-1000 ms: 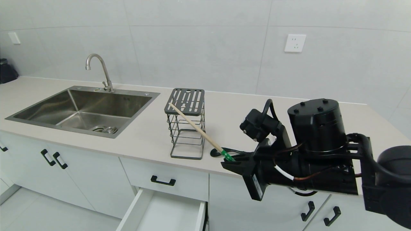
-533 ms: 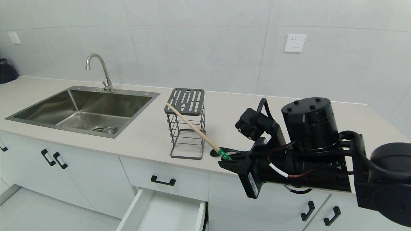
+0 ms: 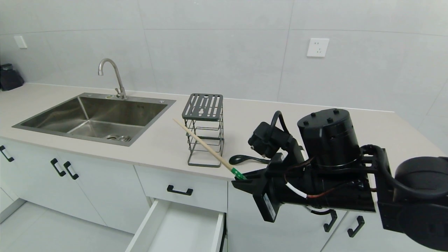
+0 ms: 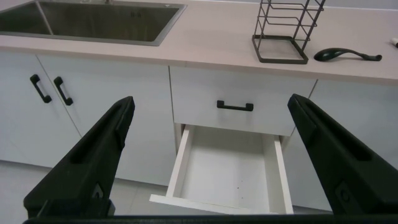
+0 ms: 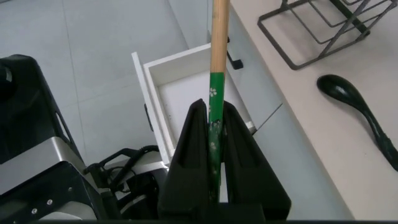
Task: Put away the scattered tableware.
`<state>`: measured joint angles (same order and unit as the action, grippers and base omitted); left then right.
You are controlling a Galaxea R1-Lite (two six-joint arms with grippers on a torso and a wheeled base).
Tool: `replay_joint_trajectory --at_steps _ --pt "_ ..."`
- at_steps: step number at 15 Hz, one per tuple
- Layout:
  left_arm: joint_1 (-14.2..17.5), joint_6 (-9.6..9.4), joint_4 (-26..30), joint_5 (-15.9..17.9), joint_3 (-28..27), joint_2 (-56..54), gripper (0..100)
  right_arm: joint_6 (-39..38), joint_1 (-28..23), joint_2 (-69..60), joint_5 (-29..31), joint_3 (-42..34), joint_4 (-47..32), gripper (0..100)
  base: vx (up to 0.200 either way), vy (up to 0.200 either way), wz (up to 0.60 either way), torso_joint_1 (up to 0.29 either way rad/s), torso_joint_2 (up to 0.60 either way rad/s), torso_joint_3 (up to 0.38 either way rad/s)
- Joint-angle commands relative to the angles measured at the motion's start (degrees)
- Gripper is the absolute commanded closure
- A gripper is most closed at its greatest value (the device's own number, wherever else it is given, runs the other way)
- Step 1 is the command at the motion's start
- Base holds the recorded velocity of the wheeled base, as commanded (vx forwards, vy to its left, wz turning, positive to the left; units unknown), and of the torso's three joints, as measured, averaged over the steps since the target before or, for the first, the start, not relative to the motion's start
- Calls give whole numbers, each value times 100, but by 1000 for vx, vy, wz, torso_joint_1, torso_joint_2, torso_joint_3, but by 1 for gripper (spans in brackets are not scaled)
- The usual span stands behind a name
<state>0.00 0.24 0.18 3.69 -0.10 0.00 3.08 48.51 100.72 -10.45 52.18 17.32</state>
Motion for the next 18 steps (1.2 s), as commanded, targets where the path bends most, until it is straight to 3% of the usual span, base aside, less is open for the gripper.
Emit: replay_joint_trajectory --at_steps 1,7,13,18 --pt "0 2 -1 0 1 9 0 -1 27 185 -10 126 -27 100 0 0 0 0 0 0" --pt "0 2 -1 0 1 9 0 465 212 1143 -115 1445 -634 100 0 0 0 -54 117 59" --pt "-9 2 -1 0 1 9 0 439 783 1319 96 1735 -607 100 0 0 0 -229 499 262" --pt "0 2 -1 0 1 9 0 447 1029 2031 210 2051 -598 100 0 0 0 -36 79 44"
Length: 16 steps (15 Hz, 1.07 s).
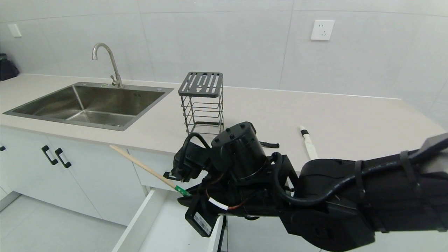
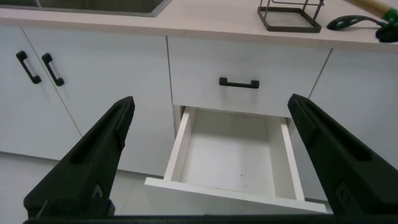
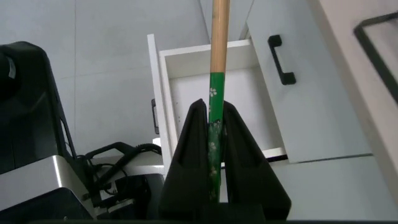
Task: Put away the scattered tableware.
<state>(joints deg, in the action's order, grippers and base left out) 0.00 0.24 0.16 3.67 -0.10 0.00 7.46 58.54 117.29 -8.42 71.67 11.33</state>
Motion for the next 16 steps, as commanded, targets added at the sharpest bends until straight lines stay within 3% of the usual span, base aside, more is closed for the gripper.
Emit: replay_joint_trajectory --at_steps 1,16 --pt "0 2 2 2 1 9 0 27 -9 576 -1 190 1 100 0 0 0 0 0 0" --pt "0 2 2 2 1 9 0 45 -203 2149 -19 1675 -368 100 0 0 0 -86 194 103"
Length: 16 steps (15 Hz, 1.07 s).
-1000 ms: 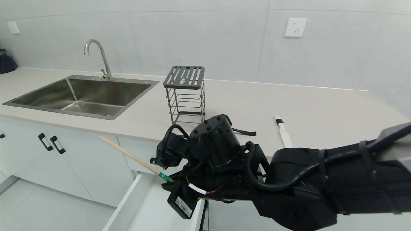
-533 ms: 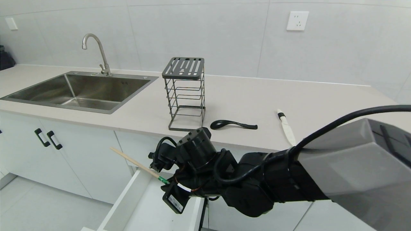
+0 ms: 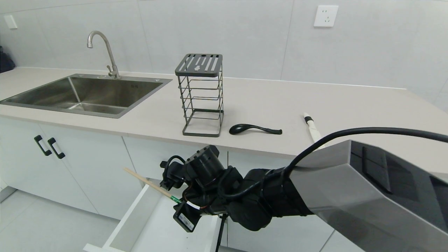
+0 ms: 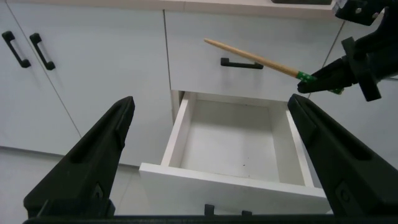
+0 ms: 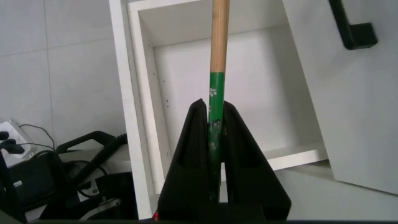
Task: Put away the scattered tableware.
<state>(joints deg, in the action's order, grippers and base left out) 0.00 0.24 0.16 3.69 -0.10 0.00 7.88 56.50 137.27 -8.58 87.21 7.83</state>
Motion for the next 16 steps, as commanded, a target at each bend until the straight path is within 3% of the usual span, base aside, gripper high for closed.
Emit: replay_joint_trajectory --at_steps 1,5,16 --pt "0 2 2 0 1 9 0 4 1 213 -3 200 -18 100 0 0 0 -41 80 46" --pt "0 2 2 0 1 9 0 4 1 415 -3 446 -106 100 0 0 0 -123 298 167" --pt "0 2 2 0 1 9 0 294 -34 1092 -3 841 -106 100 0 0 0 -34 80 46"
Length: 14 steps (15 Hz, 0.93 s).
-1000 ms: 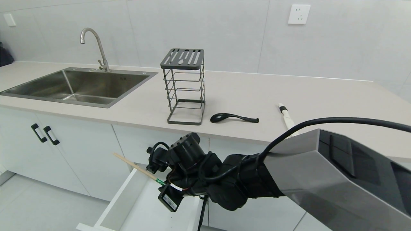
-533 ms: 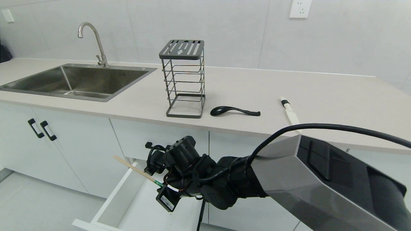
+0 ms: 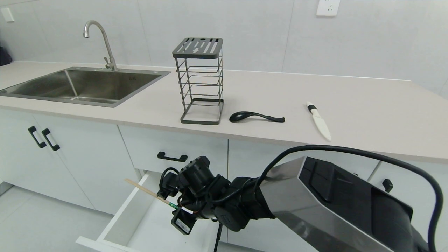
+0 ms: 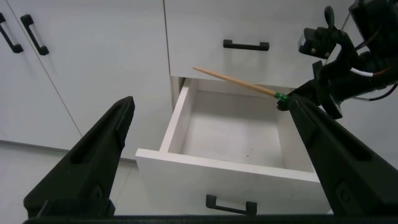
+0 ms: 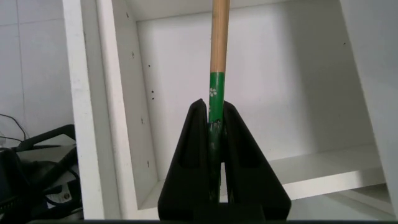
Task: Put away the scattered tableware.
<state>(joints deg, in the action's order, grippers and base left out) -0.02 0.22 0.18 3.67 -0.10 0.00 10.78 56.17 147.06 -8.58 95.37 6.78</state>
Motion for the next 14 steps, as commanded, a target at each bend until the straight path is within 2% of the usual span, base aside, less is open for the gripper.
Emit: replay_joint_trajectory --at_steps 1,4,10,14 --pt "2 4 -1 2 1 9 0 12 -1 157 -3 52 -1 100 0 0 0 0 0 0" --pt "2 4 -1 2 1 9 0 12 -1 333 -3 184 -1 100 0 0 0 -113 264 157" --pt "2 4 -1 2 1 9 0 3 8 552 -3 500 -1 100 0 0 0 -173 440 266" --pt "2 4 -1 2 1 9 0 12 8 587 -3 641 -71 100 0 0 0 -55 152 95"
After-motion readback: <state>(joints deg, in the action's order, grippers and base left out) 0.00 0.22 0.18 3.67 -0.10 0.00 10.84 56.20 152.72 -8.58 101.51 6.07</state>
